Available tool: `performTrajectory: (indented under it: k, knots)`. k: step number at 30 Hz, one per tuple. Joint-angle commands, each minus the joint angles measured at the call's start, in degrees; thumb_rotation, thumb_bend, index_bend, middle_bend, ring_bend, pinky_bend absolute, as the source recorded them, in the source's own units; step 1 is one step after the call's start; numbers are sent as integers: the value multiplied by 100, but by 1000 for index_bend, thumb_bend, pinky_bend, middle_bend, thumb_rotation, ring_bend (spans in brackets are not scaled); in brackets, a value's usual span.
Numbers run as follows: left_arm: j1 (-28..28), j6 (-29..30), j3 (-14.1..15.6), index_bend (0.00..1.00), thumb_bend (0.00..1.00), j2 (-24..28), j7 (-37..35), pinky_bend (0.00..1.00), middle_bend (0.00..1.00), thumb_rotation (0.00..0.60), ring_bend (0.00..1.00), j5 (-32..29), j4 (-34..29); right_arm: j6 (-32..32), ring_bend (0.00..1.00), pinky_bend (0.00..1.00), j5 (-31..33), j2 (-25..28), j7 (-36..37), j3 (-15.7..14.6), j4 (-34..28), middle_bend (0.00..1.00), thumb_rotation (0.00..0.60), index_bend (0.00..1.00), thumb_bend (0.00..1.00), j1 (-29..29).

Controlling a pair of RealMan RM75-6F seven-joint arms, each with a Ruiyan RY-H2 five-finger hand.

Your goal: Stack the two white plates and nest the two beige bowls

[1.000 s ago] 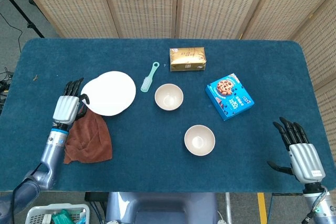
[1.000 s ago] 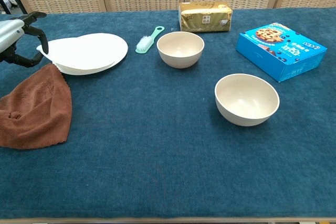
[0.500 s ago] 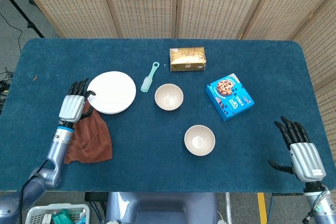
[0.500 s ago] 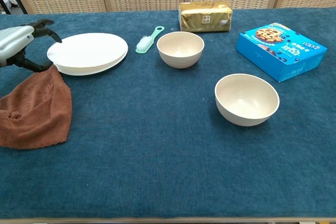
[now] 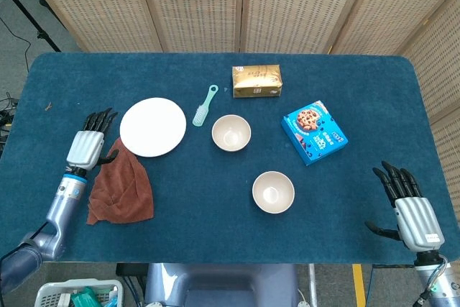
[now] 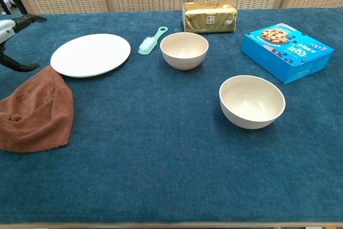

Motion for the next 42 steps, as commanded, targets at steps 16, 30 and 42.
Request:
performTrajectory:
  k: [16,30,42]
  knots:
    - [1150,1211,273,0,266,2000,540,0,0,600,0,27,-2773,92,0,0,-27,-46,-307,58,27,0,600,0,0,7]
    - [2179,2155,484,0,266,3002,1707,0,0,600,0,-230,-4627,-871,0,0,-164,221,-1292,469,-605,0,600,0,0,921]
    - [2446,2395,437,0,266,3346,1891,0,0,600,0,-106,-5258,-2949,0,0,1154,-176,-2003,1297,-971,0,600,0,0,2737]
